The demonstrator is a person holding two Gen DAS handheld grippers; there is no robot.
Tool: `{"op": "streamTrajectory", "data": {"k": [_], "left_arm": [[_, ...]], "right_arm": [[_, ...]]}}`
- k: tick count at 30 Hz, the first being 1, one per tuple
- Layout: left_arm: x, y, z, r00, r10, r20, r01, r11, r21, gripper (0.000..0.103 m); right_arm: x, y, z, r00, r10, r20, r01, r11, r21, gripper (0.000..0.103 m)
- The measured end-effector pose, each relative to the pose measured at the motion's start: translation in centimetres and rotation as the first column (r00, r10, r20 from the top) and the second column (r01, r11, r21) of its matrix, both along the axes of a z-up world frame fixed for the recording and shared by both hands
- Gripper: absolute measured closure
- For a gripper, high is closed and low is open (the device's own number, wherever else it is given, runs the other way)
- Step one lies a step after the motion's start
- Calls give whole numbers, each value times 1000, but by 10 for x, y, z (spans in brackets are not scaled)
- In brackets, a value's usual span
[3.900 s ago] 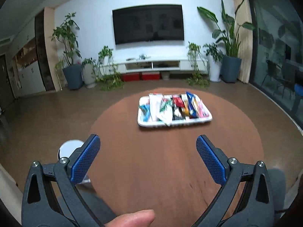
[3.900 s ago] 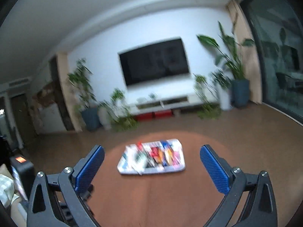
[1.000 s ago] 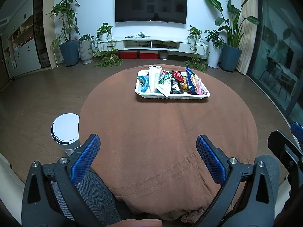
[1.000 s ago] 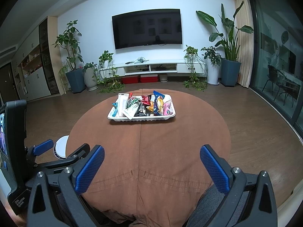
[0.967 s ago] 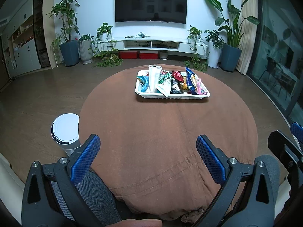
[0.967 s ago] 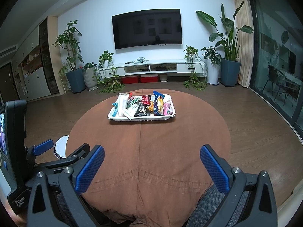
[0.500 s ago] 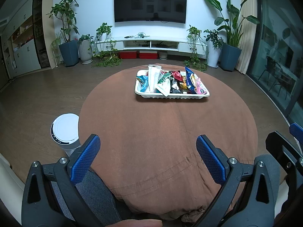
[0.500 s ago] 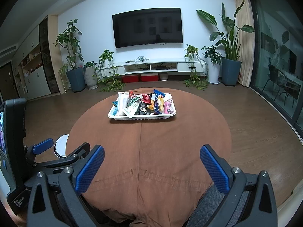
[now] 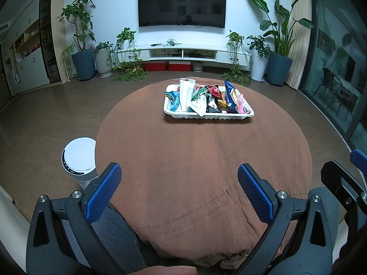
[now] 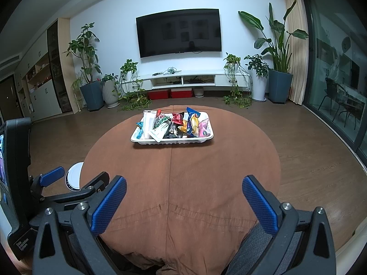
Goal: Organize snacks
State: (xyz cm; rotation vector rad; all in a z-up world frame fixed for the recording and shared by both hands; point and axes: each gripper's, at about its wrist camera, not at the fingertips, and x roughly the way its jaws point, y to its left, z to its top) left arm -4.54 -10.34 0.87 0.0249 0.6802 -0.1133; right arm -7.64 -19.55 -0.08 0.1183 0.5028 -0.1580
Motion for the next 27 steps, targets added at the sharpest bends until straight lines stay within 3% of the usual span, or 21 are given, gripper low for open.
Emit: {"op": "streamTrajectory", "data": {"k": [27], "left_arm": [[-1,0,-2,1000,0,-1,0,1000,3,0]], "right_arm": [[-4,2,1,1000,0,-5,0,1000,2,0]]}}
